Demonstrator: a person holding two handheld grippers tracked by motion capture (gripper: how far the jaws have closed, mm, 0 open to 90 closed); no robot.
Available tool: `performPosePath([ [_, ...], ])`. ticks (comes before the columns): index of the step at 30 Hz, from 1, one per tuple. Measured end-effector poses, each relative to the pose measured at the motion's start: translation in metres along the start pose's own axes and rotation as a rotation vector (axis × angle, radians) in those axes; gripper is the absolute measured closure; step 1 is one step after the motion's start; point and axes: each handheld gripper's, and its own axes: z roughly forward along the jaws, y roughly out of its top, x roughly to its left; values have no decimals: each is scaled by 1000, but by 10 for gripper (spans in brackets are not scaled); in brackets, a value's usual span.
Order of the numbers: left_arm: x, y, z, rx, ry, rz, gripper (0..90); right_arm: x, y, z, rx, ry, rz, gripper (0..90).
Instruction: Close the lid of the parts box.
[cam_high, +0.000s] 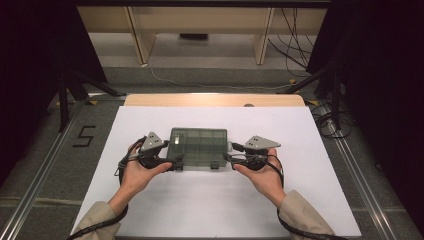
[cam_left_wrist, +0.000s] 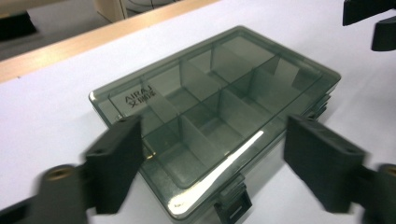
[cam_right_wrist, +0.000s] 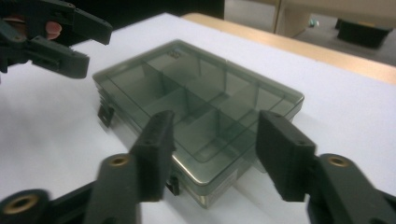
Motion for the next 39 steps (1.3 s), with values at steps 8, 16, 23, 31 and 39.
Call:
performPosePath([
  [8, -8, -1, -17, -62, -11, 2, 5, 1, -2, -26, -53, 35, 0, 278],
  [16, -12, -7, -30, -81, -18, -3, 0, -1, -12, -52, -74, 16, -2, 232],
  [23, -14, -13, -40, -79, -22, 1, 0, -4, -22, -77, -70, -2, 6, 231],
  [31, -14, -17, -48, -89, -15, -8, 0, -5, -27, -88, -90, -12, 11, 231],
  [39, -13, -22, -56, -101, -14, -12, 2, -5, -34, -101, -82, -34, 12, 231],
])
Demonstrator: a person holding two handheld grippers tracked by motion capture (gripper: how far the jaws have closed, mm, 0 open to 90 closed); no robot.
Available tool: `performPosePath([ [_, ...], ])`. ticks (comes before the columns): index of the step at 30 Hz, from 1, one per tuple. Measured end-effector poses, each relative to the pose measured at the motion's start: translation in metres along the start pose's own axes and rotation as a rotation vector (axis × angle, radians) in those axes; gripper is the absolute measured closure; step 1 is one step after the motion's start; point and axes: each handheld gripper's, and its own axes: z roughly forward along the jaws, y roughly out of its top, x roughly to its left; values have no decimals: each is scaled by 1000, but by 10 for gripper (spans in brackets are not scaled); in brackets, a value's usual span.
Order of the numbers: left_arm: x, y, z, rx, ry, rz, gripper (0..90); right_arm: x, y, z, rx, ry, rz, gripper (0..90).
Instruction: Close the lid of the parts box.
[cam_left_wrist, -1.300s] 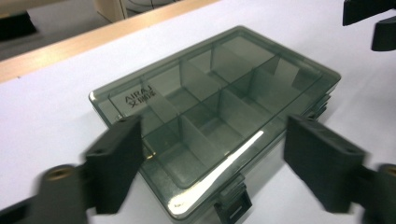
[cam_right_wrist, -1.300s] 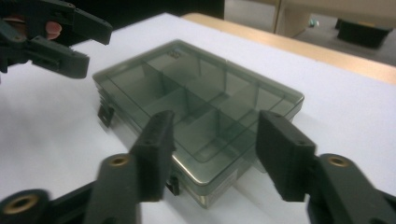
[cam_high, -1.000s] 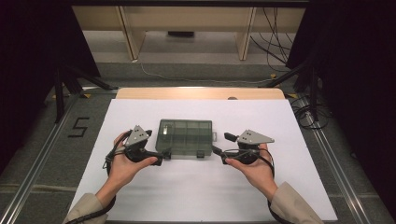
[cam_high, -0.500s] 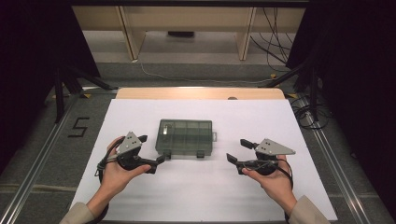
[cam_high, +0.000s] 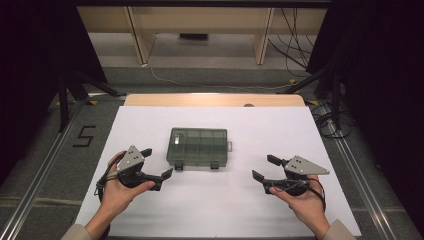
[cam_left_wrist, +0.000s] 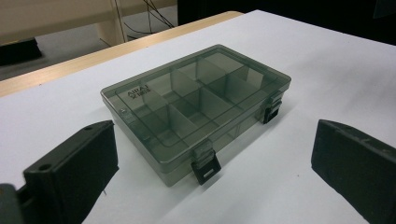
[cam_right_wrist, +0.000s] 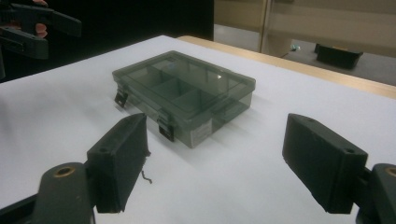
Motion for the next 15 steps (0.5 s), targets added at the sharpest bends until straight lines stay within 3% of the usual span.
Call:
performPosePath([
  [4, 0, -2, -3, 0, 2, -10, 5, 1, -3, -2, -17, 14, 6, 231],
  [5, 0, -3, -4, -1, 4, -4, 6, 1, -3, -5, 4, 1, 1, 231],
  [12, -1, -7, -5, -8, 12, -2, 17, 2, -8, -10, -3, -2, 9, 232],
  [13, -2, -7, -5, -9, 14, -2, 22, 2, -7, -13, 24, -2, 3, 233],
  [15, -2, -8, -5, -13, 19, 0, 22, 2, -8, -12, 6, -15, -8, 233],
])
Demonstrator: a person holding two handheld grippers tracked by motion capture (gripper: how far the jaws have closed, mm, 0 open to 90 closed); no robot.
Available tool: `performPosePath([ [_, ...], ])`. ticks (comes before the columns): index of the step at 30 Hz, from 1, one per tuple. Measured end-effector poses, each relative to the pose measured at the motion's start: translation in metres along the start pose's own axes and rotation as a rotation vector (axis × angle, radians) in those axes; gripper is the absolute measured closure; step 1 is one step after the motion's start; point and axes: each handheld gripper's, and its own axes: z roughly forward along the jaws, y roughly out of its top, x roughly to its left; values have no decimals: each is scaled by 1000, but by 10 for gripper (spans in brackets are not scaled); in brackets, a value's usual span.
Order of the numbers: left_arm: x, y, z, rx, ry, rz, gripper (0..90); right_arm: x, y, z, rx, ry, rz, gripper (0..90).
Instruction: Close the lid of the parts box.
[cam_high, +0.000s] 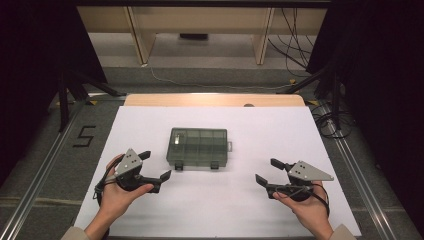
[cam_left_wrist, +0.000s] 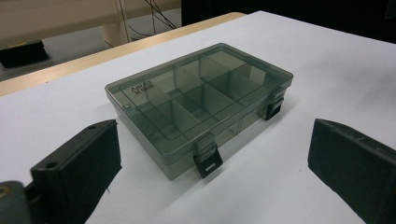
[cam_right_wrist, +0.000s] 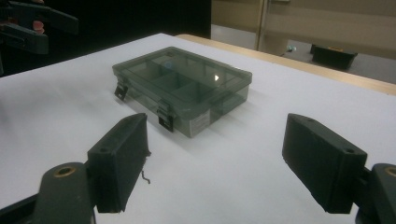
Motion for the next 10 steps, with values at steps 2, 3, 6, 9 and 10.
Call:
performPosePath([
  [2, -1, -1, 0, -2, 3, -18, 22, 0, -1, 1, -17, 11, -1, 233],
  [3, 0, -1, 0, -4, 0, -4, 22, 1, -1, 1, -24, 9, -4, 234],
  [6, 0, -2, 1, -5, -4, -3, 21, 1, 0, -2, 4, 1, -8, 234],
  [9, 0, -2, 1, -5, 6, -5, 21, 2, -1, -2, -14, 8, 2, 233],
  [10, 1, -3, 1, -6, 7, -8, 21, 2, -1, -2, -14, 8, 2, 233],
])
